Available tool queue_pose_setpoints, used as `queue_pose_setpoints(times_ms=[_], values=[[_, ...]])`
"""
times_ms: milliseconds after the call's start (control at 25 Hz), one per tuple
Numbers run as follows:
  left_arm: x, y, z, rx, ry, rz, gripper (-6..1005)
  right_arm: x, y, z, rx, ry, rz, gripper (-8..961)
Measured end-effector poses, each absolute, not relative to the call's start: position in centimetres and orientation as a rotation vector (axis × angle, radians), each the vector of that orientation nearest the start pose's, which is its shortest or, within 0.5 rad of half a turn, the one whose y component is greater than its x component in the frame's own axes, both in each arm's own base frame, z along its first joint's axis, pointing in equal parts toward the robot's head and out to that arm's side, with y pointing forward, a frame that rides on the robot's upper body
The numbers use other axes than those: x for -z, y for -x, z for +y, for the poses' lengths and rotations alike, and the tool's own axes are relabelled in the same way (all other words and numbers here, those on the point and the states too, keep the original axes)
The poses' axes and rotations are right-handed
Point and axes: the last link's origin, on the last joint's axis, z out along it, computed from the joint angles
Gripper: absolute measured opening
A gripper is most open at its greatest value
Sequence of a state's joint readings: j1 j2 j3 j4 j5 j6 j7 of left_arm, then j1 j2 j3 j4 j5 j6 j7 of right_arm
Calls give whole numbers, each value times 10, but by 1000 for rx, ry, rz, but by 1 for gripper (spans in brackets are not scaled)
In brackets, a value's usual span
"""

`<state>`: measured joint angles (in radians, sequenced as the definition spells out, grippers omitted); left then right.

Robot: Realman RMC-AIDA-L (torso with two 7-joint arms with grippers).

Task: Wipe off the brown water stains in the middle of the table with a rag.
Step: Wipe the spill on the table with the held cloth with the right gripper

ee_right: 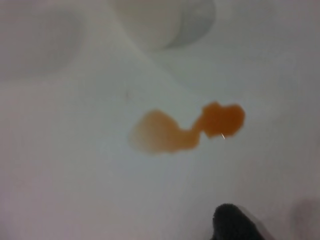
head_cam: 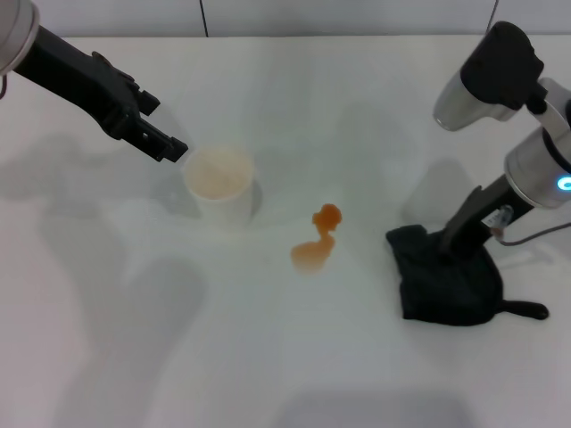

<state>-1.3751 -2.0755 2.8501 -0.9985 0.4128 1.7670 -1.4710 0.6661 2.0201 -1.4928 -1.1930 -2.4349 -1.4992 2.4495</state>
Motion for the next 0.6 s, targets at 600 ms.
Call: queue_pose_setpoints(times_ms=[600], values=[[-69,161,412,-278,2861,-589,890,62,-127,359,479,2864,453,78]])
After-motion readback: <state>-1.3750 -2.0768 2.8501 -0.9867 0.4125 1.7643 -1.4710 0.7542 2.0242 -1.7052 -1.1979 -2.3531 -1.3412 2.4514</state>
